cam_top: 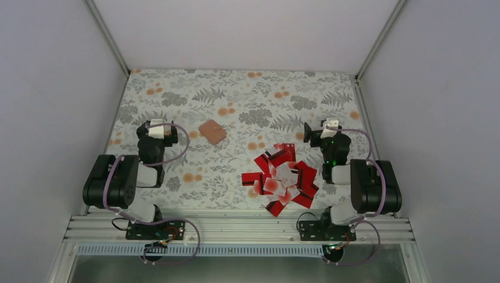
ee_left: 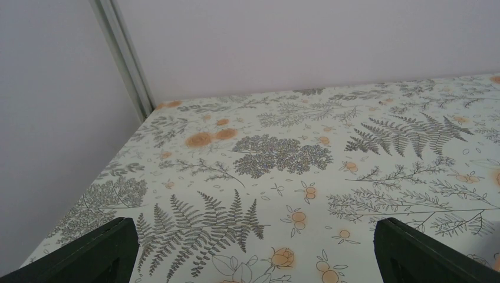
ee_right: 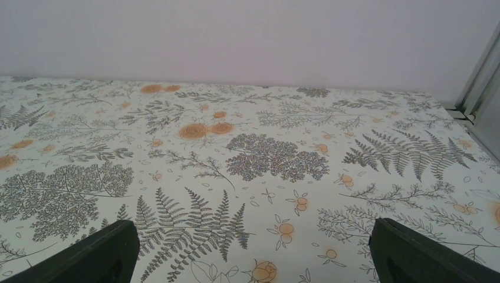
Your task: Put the credit cards into the card holder
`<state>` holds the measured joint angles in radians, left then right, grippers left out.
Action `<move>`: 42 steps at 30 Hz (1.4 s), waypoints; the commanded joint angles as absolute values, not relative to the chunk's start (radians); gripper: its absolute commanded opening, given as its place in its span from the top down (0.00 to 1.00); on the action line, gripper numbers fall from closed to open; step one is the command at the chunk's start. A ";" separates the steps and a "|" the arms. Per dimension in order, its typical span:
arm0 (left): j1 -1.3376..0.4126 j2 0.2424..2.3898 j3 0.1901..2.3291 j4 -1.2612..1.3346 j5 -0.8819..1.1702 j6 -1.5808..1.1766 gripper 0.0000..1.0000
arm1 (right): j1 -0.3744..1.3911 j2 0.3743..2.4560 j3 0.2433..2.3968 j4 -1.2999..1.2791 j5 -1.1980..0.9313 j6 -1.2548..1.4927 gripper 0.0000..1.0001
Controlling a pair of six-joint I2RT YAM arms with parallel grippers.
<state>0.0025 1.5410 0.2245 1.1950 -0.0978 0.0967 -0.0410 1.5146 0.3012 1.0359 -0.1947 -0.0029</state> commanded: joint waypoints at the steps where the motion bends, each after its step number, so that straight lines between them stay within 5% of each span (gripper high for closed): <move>1: -0.002 1.552 0.241 1.246 -0.089 0.096 0.00 | -0.047 1.523 0.325 1.088 -0.189 -0.005 0.01; 21: -0.002 1.542 0.248 1.233 -0.089 0.100 0.00 | -0.045 1.499 0.346 1.042 -0.141 0.012 0.01; 32: -0.008 1.324 0.630 0.393 -0.121 -0.062 0.00 | -0.045 1.388 0.674 0.487 -0.124 0.066 0.01; 42: -0.008 1.369 1.026 -0.262 -0.015 -0.271 0.06 | -0.038 1.392 1.063 -0.019 -0.334 0.211 0.01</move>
